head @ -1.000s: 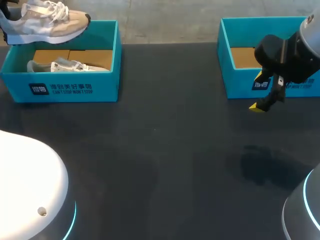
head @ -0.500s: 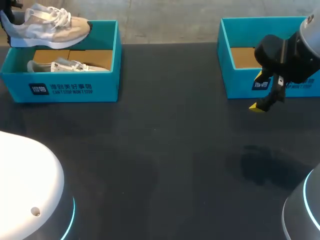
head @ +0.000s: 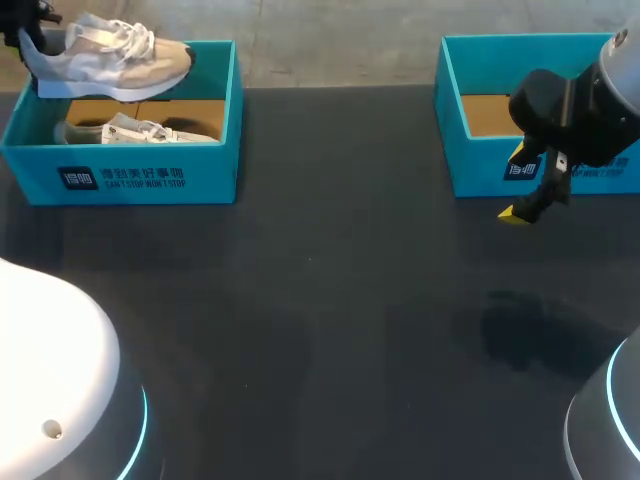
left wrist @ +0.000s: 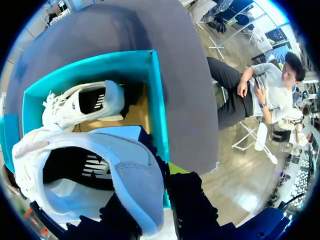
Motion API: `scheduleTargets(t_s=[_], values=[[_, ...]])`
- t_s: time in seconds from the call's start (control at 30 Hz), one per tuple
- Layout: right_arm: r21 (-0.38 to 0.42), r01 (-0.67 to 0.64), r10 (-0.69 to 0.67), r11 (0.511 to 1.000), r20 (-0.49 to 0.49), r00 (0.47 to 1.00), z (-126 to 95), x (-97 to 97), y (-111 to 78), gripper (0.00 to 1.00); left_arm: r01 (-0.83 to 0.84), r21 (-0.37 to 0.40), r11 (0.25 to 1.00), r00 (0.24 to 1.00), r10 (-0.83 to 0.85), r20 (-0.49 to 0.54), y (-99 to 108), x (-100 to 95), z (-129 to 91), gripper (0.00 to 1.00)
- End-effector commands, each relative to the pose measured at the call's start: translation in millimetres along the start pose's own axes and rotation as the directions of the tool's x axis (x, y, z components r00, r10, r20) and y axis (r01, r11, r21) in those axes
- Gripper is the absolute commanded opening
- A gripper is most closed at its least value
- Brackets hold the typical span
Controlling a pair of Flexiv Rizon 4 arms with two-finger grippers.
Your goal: Take the shoe out of the shoebox, open the shoe tongue, remove and reinsert the insole, then place the shoe into the shoebox
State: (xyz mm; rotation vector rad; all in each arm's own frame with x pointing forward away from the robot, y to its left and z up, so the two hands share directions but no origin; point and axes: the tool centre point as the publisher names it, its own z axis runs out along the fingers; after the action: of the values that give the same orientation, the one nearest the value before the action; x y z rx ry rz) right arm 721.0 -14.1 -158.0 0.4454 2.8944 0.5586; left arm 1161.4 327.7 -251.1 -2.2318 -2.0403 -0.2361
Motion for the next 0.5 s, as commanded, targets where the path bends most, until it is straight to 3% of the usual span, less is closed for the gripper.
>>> scheduleTargets(t_s=[0.03,0.5], values=[[0.003,-0.001,0.001,1.0,-0.001,1.0,1.6,-1.1,0.9,1.0,0.001,0.017,1.0,1.0,-0.001,0.005,11.4,-1.7,7.9,0.0],[0.003,-0.001,0.001,1.0,-0.001,1.0,1.6,-1.1,0.9,1.0,0.0,0.0,1.0,1.0,0.0,-0.012,21.1,-13.4,30.4,0.0]])
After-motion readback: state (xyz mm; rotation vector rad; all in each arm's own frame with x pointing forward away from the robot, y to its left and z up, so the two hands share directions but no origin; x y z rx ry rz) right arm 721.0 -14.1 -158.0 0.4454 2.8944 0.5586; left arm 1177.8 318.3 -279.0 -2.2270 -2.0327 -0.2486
